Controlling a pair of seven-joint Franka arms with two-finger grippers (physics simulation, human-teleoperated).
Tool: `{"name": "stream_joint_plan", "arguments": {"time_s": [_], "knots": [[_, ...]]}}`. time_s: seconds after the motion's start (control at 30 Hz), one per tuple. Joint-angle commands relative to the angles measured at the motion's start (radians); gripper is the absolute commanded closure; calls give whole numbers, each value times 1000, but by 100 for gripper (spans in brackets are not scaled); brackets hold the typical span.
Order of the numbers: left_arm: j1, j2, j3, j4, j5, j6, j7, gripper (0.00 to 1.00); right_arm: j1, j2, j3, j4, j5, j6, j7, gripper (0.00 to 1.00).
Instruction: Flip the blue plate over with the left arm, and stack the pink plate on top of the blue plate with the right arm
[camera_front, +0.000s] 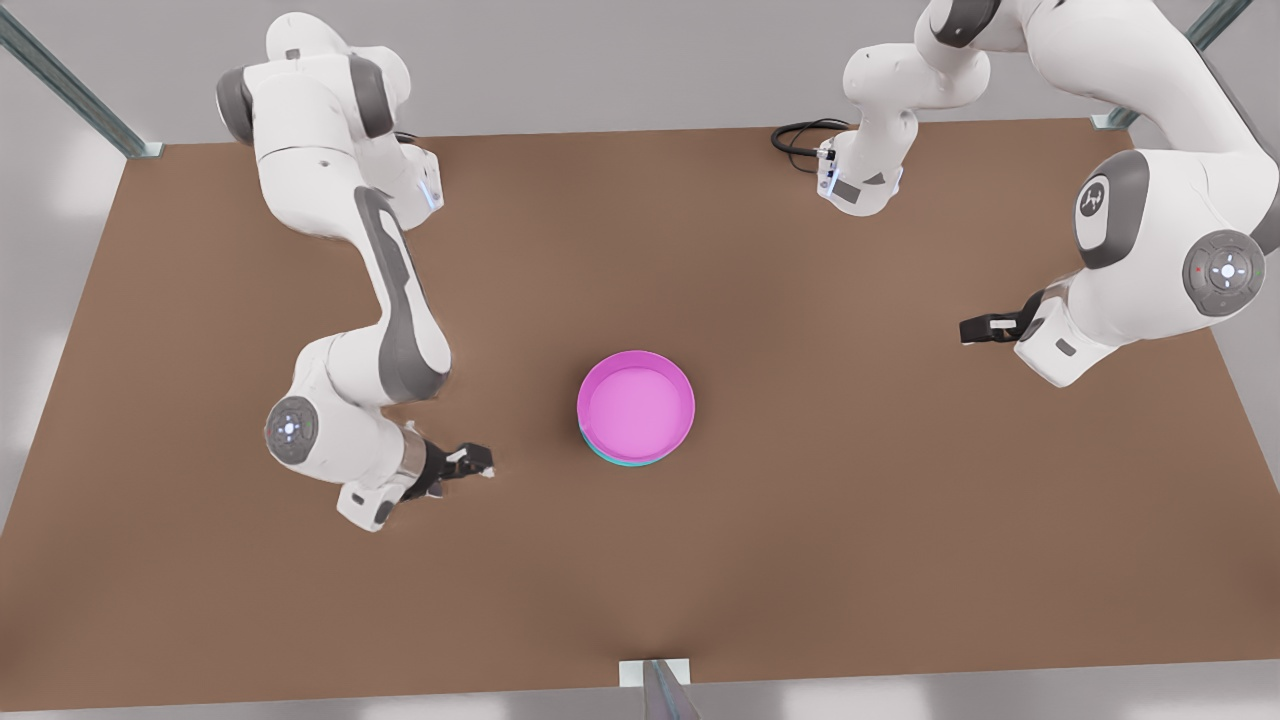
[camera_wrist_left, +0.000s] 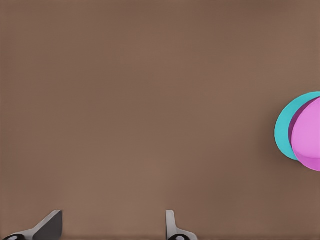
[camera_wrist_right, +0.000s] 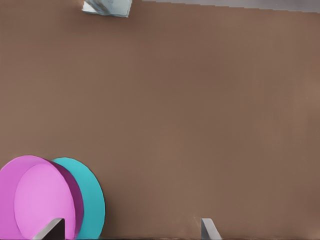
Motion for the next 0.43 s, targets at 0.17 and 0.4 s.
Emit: {"name": "stream_joint_plan", "arguments": {"time_s": [0.17,0.4], "knots": [[0,-2,0,2,-4,-11,12,0,-73,-260,-72,177,-383,-746,-88,0],[11,0,11,7,-4,-50,33,0,-188,-465,124,-101,-509,-568,-11,0]]}}
